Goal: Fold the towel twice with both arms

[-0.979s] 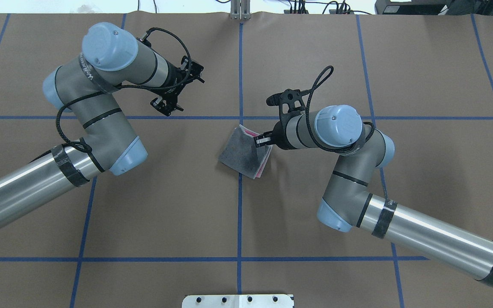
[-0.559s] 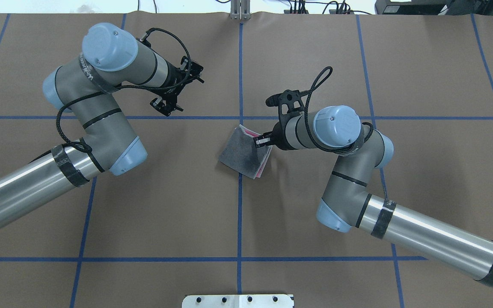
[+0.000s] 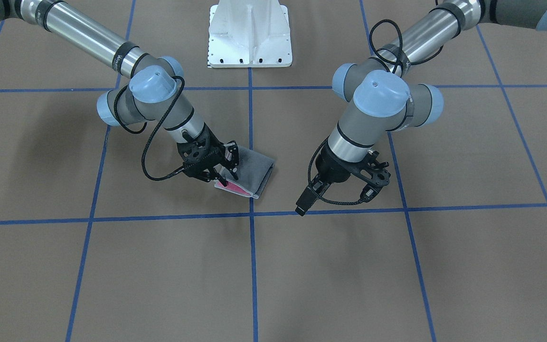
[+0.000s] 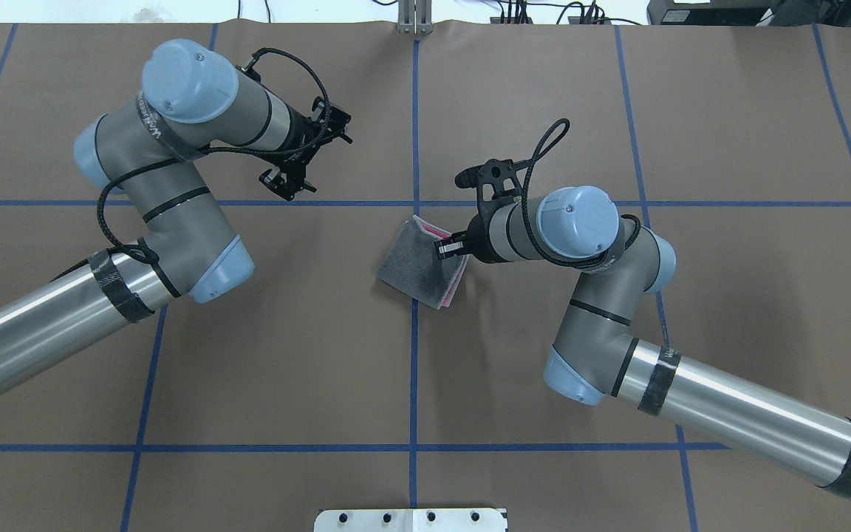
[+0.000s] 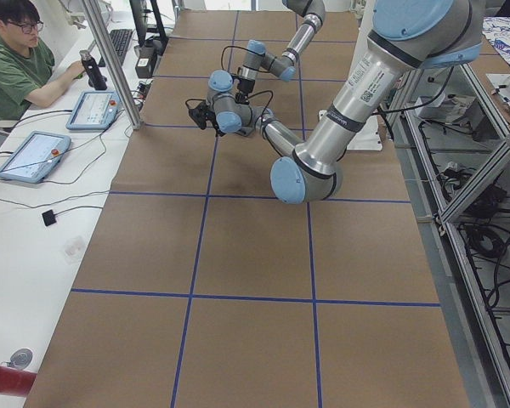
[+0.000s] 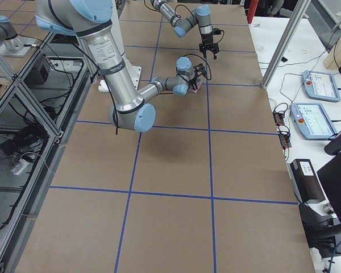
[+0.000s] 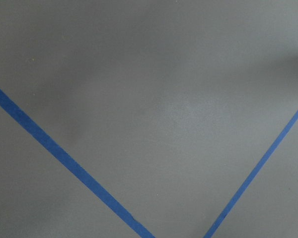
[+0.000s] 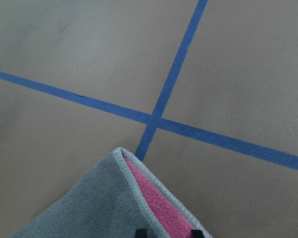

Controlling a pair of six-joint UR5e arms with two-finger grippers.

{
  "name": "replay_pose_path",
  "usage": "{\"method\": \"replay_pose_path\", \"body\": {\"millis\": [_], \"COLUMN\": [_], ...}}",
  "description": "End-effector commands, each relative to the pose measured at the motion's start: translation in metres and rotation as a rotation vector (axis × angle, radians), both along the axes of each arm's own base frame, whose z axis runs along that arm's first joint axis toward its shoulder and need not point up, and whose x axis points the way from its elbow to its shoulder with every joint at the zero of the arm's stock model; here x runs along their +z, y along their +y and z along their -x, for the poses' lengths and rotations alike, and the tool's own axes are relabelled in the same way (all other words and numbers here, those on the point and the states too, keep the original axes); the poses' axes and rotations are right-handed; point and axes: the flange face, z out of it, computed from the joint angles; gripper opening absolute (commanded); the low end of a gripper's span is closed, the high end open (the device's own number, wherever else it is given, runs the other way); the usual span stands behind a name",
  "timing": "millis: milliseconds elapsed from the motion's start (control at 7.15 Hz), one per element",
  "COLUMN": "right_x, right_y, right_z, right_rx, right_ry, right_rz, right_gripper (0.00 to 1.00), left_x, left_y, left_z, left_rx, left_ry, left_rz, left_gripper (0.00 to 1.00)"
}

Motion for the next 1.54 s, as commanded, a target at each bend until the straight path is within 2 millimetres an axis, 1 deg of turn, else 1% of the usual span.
{"method": "replay_pose_path", "body": {"millis": [0,140,419,559,699,839,1119,1258,1398], "right_x": [-0.003,-0.001,0.002,0.004,0.003,0.005,0.006,0.006,0.004], "right_y": [0.002,0.002,0.001,-0.006,-0.013,-0.016,-0.017,-0.017,-0.021], "right_z": [0.0,0.0,-0.002,-0.006,-0.013,-0.014,-0.014,-0.013,-0.016], "right_rx": [-0.001,-0.002,0.001,0.012,0.026,0.031,0.035,0.035,0.043], "right_ry": [-0.007,-0.004,0.0,0.003,0.002,0.006,0.007,0.008,0.005], "right_rz": [0.0,0.001,0.002,0.005,0.006,0.007,0.015,0.017,0.022], "right_gripper": [0.27,0.16,0.1,0.0,0.0,0.0,0.0,0.07,0.91], "left_x": [-0.001,-0.001,-0.001,-0.001,0.001,0.002,0.0,0.0,0.0], "left_y": [0.0,0.0,0.0,0.0,0.0,0.0,0.0,0.0,0.0], "left_z": [0.0,0.0,0.0,-0.001,-0.001,-0.002,-0.002,-0.002,-0.002], "left_rx": [0.0,0.0,0.0,0.0,0.0,0.0,-0.001,0.0,0.0], "left_ry": [0.001,0.0,0.0,0.0,-0.002,-0.004,-0.002,-0.003,-0.003], "left_rz": [-0.001,0.0,0.0,0.001,0.002,0.004,0.005,0.003,0.003], "left_gripper": [1.0,1.0,1.0,1.0,1.0,1.0,1.0,1.0,1.0]}}
